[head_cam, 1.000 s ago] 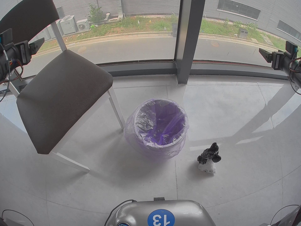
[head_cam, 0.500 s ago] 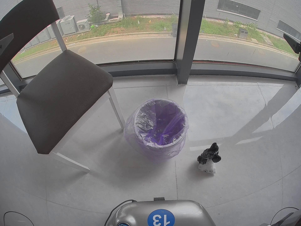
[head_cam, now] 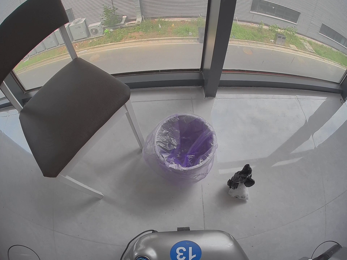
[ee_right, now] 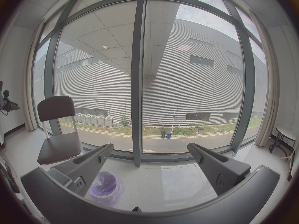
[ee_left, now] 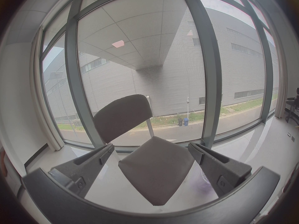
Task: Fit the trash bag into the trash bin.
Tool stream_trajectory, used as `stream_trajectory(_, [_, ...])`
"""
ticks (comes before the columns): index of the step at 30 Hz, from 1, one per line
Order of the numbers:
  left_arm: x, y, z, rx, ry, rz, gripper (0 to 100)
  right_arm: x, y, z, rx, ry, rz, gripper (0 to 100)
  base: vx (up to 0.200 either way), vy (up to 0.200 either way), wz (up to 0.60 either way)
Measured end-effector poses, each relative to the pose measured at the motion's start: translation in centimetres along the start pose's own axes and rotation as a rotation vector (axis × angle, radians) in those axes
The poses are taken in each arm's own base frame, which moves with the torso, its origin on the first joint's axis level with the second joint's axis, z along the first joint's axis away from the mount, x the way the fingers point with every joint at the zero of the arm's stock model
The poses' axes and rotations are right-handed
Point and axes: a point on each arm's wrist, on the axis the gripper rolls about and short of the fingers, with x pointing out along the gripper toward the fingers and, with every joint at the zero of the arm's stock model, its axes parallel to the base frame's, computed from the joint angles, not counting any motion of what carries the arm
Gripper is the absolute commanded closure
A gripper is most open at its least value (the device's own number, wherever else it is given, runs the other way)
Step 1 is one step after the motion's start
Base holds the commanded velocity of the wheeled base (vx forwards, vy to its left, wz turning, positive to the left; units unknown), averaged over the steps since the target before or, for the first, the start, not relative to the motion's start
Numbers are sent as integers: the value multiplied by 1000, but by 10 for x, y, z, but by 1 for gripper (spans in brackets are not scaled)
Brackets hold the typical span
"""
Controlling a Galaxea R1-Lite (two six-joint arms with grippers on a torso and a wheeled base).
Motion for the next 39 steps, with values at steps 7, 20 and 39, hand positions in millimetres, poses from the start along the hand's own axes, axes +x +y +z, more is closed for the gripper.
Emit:
stream_trajectory(7, [-48, 8, -18, 3, 11, -1, 0, -61, 6, -7, 1, 9, 7, 0, 0, 0, 0])
stream_trajectory(20, [-126, 23, -36, -1, -12, 14, 0, -149, 13, -30, -3, -32, 18, 0, 0, 0, 0])
stream_trajectory(39, [-172, 25, -45, -4, -84, 39, 0, -183, 12, -48, -15, -129, 32, 0, 0, 0, 0])
